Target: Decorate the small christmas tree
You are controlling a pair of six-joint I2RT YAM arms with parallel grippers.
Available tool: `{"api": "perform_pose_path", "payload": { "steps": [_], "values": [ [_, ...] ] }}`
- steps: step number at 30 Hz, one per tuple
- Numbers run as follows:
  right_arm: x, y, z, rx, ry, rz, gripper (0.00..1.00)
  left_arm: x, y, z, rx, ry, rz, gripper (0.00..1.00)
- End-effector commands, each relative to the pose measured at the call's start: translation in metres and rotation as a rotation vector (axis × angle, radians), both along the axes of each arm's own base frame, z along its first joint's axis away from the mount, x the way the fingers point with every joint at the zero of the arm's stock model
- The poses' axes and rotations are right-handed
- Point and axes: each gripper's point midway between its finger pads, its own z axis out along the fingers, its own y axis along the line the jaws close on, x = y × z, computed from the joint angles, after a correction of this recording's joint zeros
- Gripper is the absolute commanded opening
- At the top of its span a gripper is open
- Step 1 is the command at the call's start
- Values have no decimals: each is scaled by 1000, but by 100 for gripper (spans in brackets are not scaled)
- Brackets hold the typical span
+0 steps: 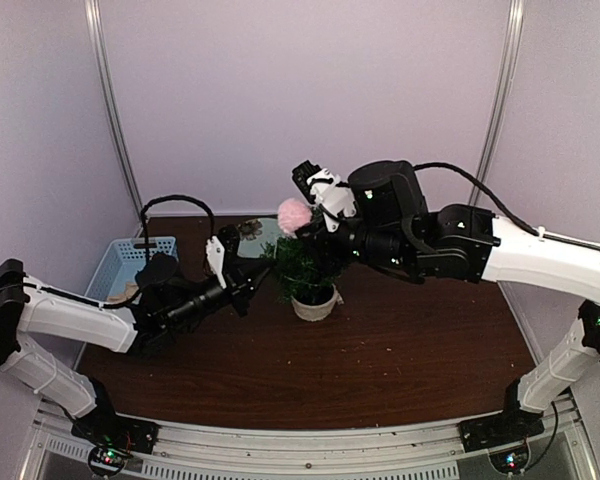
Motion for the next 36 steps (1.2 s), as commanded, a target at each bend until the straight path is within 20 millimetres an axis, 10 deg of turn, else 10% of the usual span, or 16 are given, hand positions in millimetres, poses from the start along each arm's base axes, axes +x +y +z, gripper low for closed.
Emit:
{"api": "perform_pose_path", "payload": {
  "steps": [1, 18, 36],
  "values": [
    [13, -8, -11, -40, 0, -85, 0, 16, 16, 11, -26, 44, 94, 0],
    [48, -24, -38, -109, 32, -234, 0, 60, 18, 2, 102, 171, 269, 0],
    [47, -26, -70, -169, 69, -230, 0, 48, 5, -30, 228, 273, 176, 0]
  ]
}}
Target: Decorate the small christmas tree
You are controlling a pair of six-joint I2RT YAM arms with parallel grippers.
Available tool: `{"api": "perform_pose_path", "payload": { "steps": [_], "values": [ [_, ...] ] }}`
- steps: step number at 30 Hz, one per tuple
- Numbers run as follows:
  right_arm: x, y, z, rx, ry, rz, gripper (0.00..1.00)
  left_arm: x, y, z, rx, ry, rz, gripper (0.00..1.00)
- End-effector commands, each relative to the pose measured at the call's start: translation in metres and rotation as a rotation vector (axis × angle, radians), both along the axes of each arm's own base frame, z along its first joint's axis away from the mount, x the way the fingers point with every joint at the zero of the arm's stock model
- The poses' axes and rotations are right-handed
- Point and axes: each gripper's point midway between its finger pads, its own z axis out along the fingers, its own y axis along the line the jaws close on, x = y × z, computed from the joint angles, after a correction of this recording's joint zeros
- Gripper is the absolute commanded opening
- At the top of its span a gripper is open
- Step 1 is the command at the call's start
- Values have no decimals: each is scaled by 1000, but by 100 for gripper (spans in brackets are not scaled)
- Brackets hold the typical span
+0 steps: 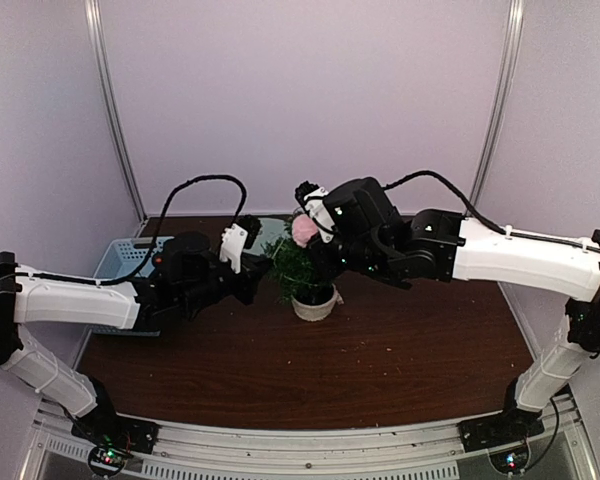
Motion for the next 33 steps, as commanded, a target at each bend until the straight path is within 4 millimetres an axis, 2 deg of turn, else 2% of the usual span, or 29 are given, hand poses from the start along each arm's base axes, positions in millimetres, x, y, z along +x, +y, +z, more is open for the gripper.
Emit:
{"api": "perform_pose_path", "payload": {
  "steps": [1, 6, 11, 20, 27, 33],
  "values": [
    [4, -5, -13, -24, 11, -32, 0, -6, -10, 11, -19, 15, -58, 0],
    [4, -7, -20, -39, 17, -38, 0, -12, -20, 7, 11, 25, -91, 0],
    [7, -12, -25, -60, 16, -61, 0, -8, -21, 7, 16, 28, -73, 0],
    [14, -24, -15, -44, 0, -109, 0, -1, -20, 14, 23, 27, -37, 0],
    [10, -19, -26, -62, 34, -78, 0, -10, -25, 6, 42, 51, -88, 0],
    [3, -19, -26, -39, 50, -56, 0, -22, -32, 2, 64, 52, -137, 0]
  ]
}}
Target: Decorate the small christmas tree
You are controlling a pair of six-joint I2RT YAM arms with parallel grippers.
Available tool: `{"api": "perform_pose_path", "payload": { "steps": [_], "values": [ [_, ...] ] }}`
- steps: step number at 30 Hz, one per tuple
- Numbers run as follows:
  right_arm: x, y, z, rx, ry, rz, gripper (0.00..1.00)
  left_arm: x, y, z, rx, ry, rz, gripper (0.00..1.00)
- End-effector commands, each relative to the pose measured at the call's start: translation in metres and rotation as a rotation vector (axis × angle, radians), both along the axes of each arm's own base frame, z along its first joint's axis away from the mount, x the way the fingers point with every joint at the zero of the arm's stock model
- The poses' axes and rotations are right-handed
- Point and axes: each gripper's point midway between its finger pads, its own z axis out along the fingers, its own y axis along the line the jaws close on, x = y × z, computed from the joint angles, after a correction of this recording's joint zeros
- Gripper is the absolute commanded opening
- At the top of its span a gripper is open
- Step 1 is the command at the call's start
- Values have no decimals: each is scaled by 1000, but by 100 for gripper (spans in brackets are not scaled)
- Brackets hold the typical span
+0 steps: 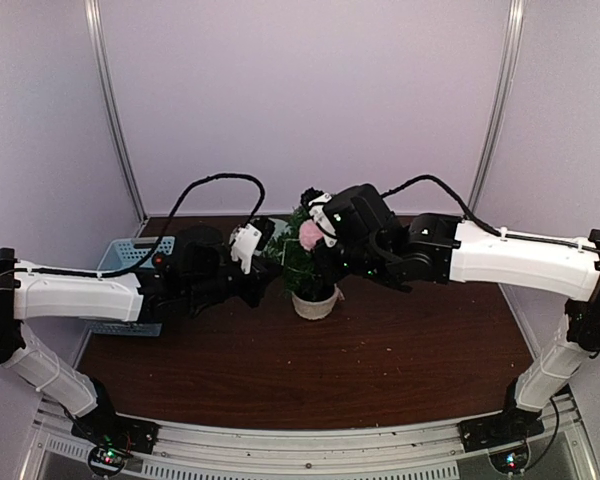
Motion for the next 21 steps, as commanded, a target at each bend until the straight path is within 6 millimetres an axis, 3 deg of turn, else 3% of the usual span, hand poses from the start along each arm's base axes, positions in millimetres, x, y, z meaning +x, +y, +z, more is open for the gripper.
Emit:
{"api": "perform_pose_path", "payload": {
  "steps": [1, 10, 21],
  "values": [
    [-6, -8, -8, -4, 32, -5, 0, -9, -13, 8, -7, -22, -57, 0],
    [-13, -13, -19, -4, 56, -9, 0, -21, -27, 18, 1, -22, -116, 0],
    [-15, -20, -16, 17, 49, -27, 0, -25, -37, 34, 7, -41, -150, 0]
  ]
}}
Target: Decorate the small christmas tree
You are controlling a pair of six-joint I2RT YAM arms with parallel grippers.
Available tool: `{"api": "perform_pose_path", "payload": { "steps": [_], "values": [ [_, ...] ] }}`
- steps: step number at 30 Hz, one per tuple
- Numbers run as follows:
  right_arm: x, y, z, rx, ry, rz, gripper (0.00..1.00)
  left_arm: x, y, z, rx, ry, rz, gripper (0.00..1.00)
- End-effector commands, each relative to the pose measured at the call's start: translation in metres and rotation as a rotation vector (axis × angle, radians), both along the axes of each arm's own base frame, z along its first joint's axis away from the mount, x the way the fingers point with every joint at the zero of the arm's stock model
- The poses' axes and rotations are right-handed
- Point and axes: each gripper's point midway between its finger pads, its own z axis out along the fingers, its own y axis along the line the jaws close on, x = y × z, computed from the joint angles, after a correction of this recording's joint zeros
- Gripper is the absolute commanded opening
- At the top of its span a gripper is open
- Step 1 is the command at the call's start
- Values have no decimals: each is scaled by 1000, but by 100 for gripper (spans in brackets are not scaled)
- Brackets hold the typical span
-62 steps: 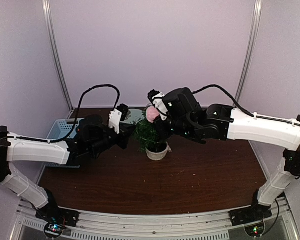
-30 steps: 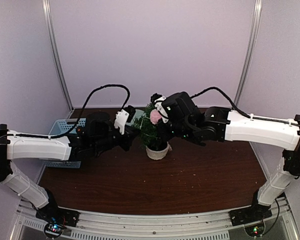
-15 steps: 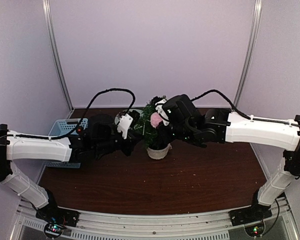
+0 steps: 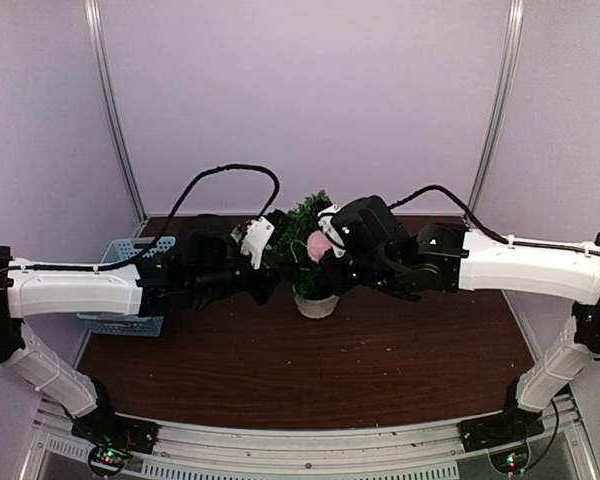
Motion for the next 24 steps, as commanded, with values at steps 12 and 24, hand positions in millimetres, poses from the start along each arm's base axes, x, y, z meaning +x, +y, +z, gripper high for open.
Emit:
{"api": "perform_pose_path", "payload": {
  "steps": [12, 24],
  "values": [
    [-1, -21, 19, 24, -48, -58, 0, 13, 17, 9, 17, -45, 124, 0],
    [-7, -17, 31, 77, -58, -11, 0, 12, 20, 17, 27, -76, 125, 0]
  ]
}}
